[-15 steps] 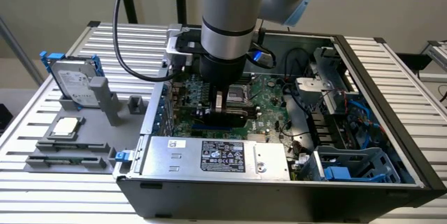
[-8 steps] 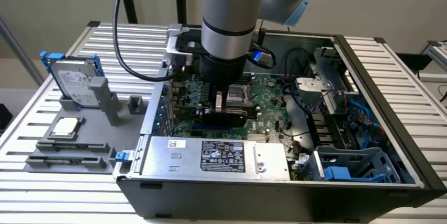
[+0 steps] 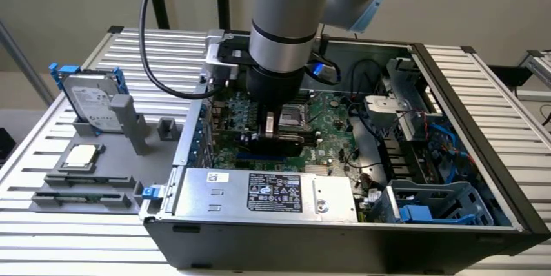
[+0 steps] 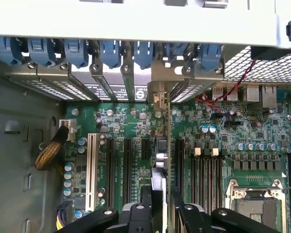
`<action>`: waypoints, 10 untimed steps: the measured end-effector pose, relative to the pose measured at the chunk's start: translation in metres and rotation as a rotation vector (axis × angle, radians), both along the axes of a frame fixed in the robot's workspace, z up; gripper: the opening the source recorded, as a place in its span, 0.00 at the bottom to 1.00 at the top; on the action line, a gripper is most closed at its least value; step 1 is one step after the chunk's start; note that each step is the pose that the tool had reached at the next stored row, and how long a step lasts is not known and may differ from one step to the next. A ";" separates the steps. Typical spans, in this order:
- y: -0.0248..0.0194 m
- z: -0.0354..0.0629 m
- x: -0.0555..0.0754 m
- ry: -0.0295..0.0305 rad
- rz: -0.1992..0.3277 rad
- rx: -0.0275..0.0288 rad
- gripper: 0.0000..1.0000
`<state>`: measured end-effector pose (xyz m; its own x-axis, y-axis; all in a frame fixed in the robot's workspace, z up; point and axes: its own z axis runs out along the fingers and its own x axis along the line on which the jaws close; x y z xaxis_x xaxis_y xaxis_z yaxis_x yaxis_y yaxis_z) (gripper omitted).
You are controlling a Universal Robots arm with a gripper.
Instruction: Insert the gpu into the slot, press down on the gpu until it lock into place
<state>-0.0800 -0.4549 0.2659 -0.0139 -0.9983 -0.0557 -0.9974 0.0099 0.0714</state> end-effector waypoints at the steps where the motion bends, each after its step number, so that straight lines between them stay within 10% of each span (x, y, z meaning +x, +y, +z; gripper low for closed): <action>1: 0.0000 0.0000 0.000 0.0003 0.000 0.0000 0.26; 10: 0.0000 -0.0020 0.001 0.0056 0.001 -0.0002 0.26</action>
